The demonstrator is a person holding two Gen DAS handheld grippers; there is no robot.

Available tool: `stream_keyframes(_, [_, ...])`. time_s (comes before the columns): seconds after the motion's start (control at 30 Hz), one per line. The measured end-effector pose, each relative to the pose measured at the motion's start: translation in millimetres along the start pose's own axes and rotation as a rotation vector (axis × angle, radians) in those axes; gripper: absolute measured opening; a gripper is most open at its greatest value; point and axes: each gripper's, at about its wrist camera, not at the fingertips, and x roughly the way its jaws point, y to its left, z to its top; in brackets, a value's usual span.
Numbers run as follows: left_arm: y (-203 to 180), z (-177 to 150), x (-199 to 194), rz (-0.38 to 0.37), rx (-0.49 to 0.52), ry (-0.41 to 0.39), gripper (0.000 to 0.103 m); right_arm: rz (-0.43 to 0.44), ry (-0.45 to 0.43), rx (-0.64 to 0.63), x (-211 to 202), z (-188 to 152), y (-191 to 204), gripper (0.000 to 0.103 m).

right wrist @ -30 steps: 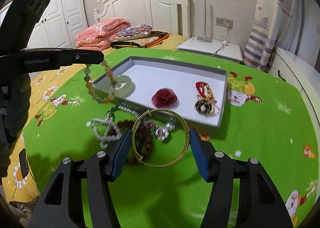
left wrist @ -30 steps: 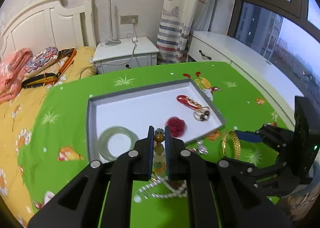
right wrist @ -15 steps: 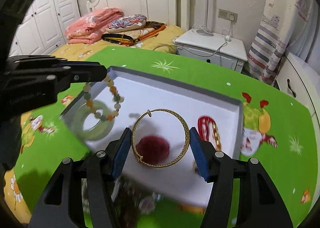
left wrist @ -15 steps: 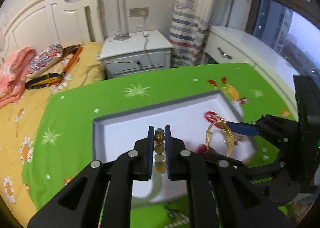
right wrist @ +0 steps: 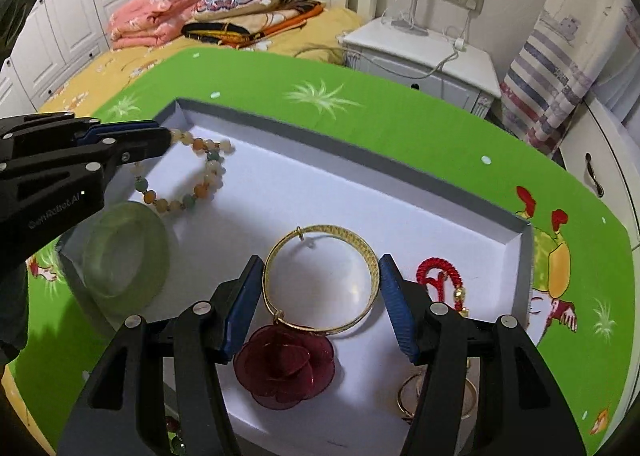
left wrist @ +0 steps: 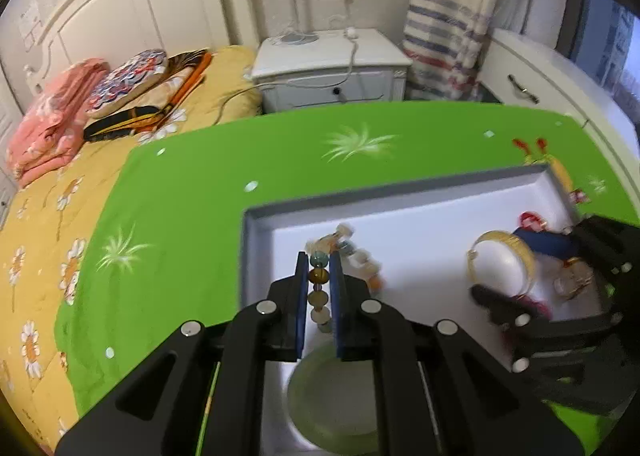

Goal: Organize jewelry
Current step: 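Release the gold bangle in the box with the right tool while the left tool drops the beads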

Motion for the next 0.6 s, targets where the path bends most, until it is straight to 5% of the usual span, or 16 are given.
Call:
stream_keyframes(0.17, [10.0,-10.2,-0.8,0.023,-0.015,-0.001,0.014,0.033,-0.028,0.025,-3.9,-0.6,-0.8,0.060])
stream_keyframes(0.27, [13.9,-14.2,-14.4,0.057,-0.019,-0.036,0.041,0.037,-0.082,0.038,-21.5,-3.0,-3.9,0.060])
stream_keyframes(0.33, [15.7,-15.5,-30.6,0.103,-0.022,-0.088,0.069,0.043,-0.129,0.062,-39.6,-3.5,-10.6,0.060])
stream_keyframes(0.43, [16.8,-21.5,-59.8,0.130,-0.033,-0.165,0.087,0.053,-0.187,0.091,-67.2,-7.2,-21.1,0.060])
stream_keyframes(0.6, [17.9,-41.0,-100.4,0.104,-0.071,-0.217,0.093,0.046,-0.256,0.126,-105.1,-23.3,-34.7,0.060])
